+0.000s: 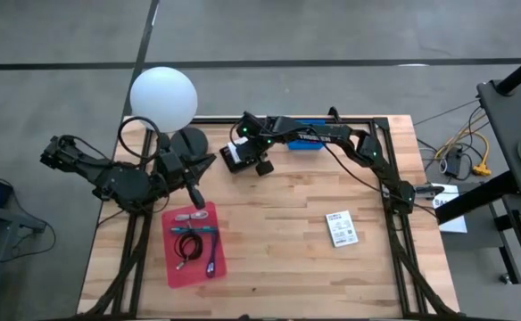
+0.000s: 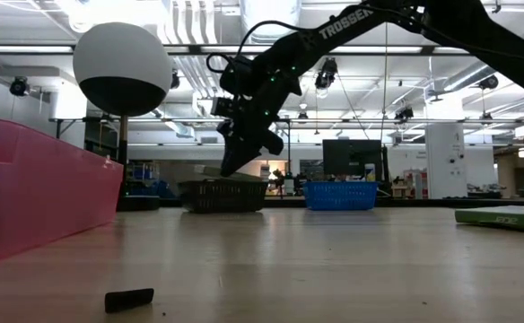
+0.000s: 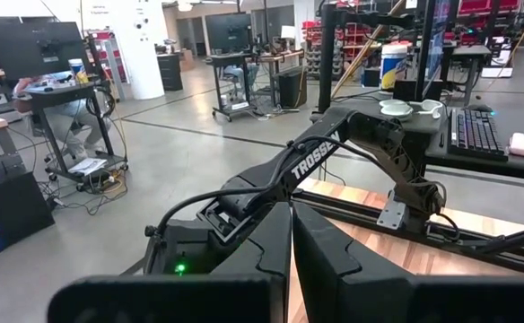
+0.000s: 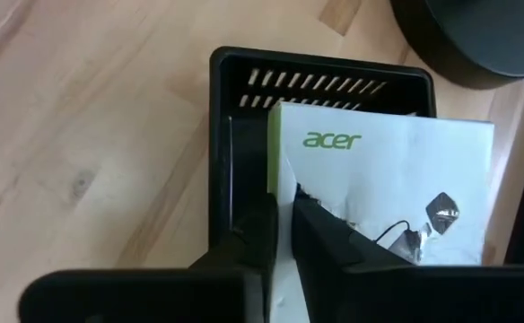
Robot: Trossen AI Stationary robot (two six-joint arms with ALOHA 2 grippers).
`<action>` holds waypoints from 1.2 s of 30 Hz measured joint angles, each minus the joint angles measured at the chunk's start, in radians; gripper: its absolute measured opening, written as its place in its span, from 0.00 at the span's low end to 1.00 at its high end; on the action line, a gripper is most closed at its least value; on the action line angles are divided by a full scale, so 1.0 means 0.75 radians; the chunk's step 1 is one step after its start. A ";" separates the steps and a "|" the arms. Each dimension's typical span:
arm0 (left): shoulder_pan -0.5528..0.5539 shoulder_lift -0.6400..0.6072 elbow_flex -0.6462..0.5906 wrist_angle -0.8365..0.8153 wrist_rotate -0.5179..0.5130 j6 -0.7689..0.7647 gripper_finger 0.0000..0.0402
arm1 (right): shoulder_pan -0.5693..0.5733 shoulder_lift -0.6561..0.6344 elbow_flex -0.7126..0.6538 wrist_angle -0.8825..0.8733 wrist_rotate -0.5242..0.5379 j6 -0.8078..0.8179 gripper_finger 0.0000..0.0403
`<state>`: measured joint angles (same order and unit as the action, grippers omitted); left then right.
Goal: Pick and place items into bin
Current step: Put the bottom card reader box into the black bin, then put the card reader box into the black bin
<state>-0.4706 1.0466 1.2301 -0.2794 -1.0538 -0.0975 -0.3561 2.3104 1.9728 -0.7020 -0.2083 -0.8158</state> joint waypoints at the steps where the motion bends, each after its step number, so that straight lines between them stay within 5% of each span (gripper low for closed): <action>1: 0.000 0.000 0.000 0.000 0.000 0.000 0.00 | 0.001 0.000 0.000 0.000 0.000 0.000 0.07; 12: 0.000 0.000 0.000 0.000 0.000 0.000 0.00 | 0.017 -0.001 0.000 0.002 0.077 0.020 0.25; 19: 0.000 0.000 0.000 0.000 0.000 -0.001 0.00 | 0.016 -0.030 0.000 0.002 0.105 0.254 0.30; 36: -0.001 0.019 -0.003 -0.001 0.002 -0.001 0.00 | 0.040 -0.462 -0.007 -0.147 0.097 0.710 0.15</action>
<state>-0.4709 1.0605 1.2278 -0.2799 -1.0523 -0.0982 -0.3263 1.9641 1.9678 -0.8122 -0.1355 -0.2833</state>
